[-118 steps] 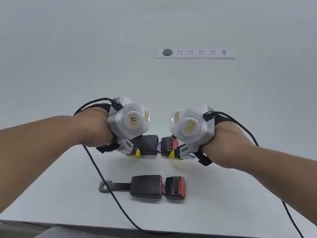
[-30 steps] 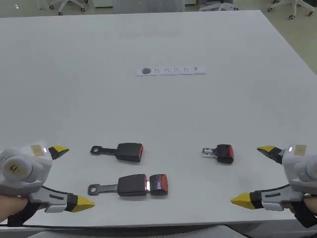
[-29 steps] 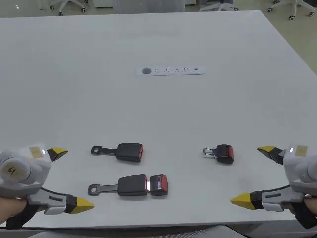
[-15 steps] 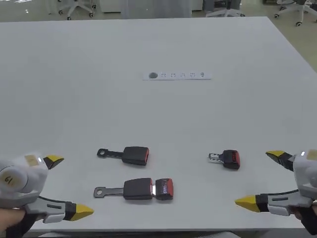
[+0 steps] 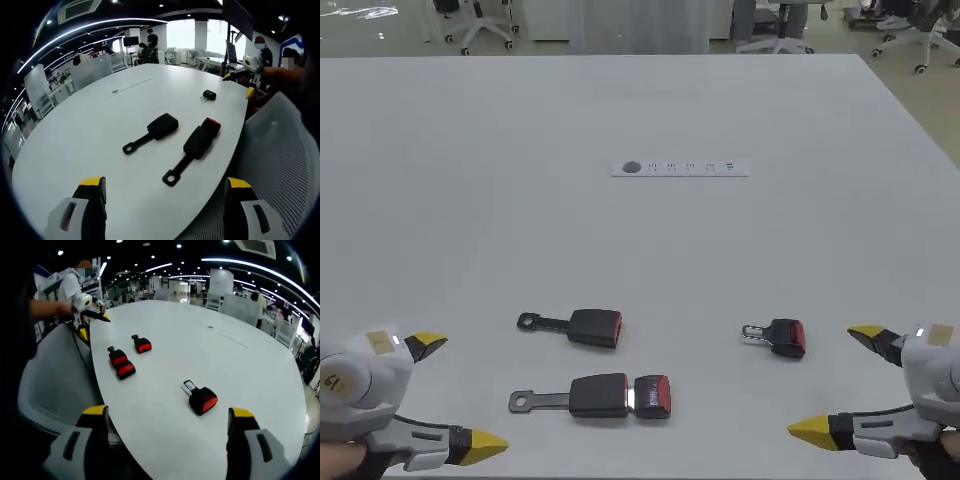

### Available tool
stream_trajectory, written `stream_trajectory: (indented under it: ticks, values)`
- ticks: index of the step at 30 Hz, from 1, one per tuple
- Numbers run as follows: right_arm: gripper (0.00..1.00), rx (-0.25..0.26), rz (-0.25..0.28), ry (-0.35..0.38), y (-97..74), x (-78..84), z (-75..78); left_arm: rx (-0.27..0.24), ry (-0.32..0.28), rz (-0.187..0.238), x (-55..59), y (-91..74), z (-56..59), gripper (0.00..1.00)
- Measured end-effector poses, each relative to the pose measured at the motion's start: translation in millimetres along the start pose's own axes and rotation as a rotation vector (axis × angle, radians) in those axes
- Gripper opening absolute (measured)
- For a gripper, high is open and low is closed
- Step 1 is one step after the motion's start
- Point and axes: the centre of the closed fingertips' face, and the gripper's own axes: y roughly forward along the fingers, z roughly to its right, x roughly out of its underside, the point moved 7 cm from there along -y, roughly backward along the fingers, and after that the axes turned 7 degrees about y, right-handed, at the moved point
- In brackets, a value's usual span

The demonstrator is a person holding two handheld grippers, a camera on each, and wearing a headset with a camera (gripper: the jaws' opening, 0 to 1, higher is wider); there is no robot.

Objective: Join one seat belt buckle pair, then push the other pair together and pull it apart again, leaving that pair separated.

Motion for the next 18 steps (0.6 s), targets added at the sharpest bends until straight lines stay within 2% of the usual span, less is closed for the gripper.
stream_trajectory:
  ticks: [10,16,18]
  values:
    - [1.0,0.0,-0.025,-0.038,3.0,0.4,-0.6,-0.009,0.004,0.005,1.6,-1.7,1.1,1.0]
    - [1.0,0.021,-0.008,-0.028,4.3,-1.4,0.1,-0.009,0.013,-0.002,2.8,-1.1,3.6,1.0]
    - [1.0,0.021,-0.004,-0.002,4.8,0.0,0.7,-0.013,0.008,0.0,4.4,-0.1,2.9,1.0]
